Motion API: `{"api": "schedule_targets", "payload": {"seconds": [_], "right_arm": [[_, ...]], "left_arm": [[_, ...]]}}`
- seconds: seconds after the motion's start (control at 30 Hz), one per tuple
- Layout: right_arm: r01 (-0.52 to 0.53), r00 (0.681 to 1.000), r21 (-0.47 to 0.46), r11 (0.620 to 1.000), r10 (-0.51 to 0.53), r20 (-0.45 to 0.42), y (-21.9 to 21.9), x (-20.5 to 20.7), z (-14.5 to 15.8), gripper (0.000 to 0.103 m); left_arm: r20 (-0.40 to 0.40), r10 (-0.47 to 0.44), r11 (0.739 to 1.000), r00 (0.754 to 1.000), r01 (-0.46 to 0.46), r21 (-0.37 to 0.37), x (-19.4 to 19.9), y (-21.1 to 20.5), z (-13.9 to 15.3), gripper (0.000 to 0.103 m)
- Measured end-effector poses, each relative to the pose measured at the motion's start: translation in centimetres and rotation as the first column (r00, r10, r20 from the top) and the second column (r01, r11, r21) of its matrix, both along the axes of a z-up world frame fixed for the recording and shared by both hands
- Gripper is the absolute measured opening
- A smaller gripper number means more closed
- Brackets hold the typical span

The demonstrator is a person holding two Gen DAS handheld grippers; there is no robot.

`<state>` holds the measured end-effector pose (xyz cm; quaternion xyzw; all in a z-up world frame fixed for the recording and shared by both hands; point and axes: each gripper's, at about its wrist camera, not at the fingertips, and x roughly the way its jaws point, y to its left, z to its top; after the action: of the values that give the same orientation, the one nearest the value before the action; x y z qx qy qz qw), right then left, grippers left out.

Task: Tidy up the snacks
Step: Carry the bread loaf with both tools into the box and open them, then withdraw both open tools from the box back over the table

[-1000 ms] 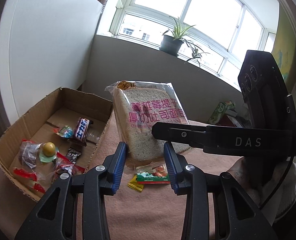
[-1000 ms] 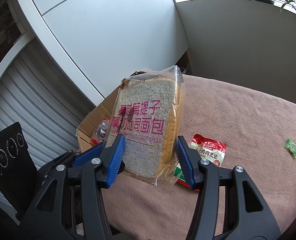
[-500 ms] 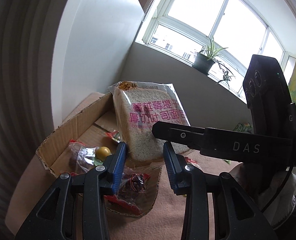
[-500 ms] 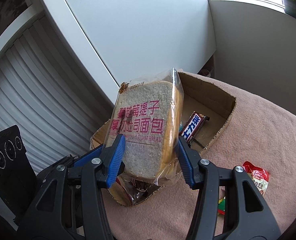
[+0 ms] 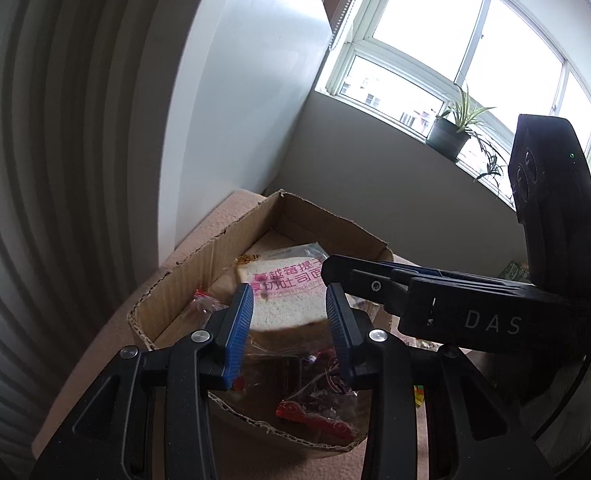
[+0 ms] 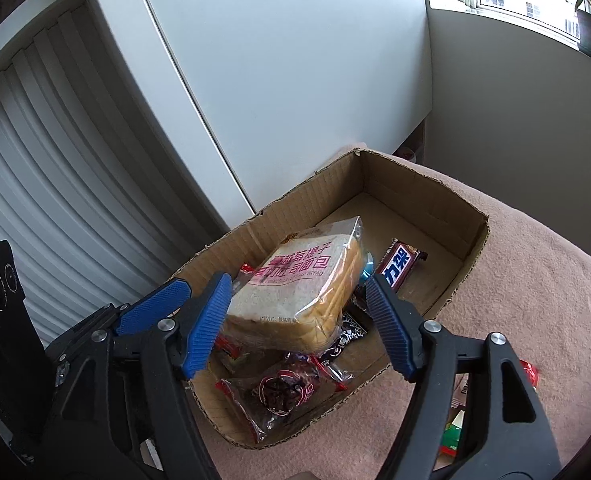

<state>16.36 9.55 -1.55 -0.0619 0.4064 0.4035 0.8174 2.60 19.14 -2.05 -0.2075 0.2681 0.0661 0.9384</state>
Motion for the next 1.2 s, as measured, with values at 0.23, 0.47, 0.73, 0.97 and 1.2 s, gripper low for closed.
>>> {"api": "schedule_targets", "payload": {"seconds": [0.23, 0.47, 0.73, 0.97, 1.2], "right_arm": [[0.042, 0.999, -0.001, 0.999, -0.042, 0.034, -2.4, -0.4, 1.2, 0.076], [0.154, 0.981, -0.002, 0.988, -0.152, 0.119, -7.8, -0.6, 2.5, 0.089], [0.303, 0.946, -0.028, 0.953, -0.297, 0.133, -16.0, -0.3, 2.1, 0.089], [0.421, 0.903, 0.015, 0.907, -0.421, 0.081, -23.2, 0.5, 0.8, 0.089], [0.516, 0.855, 0.037, 0.856, -0.517, 0.03, -29.9, 2.5, 0.3, 0.089]], "left_arm": [[0.009, 0.003, 1.0, 1.0, -0.003, -0.009, -0.5, 0.1, 0.1, 0.035], [0.036, -0.024, 1.0, 0.999, 0.024, 0.002, -0.4, -1.3, 0.8, 0.035], [0.039, -0.088, 0.995, 0.995, 0.087, 0.041, 0.4, -4.5, 1.3, 0.035], [0.013, -0.159, 0.984, 0.987, 0.157, 0.082, 1.5, -8.1, 1.1, 0.035], [-0.04, -0.234, 0.964, 0.971, 0.237, 0.123, 3.2, -12.0, 0.4, 0.035]]}}
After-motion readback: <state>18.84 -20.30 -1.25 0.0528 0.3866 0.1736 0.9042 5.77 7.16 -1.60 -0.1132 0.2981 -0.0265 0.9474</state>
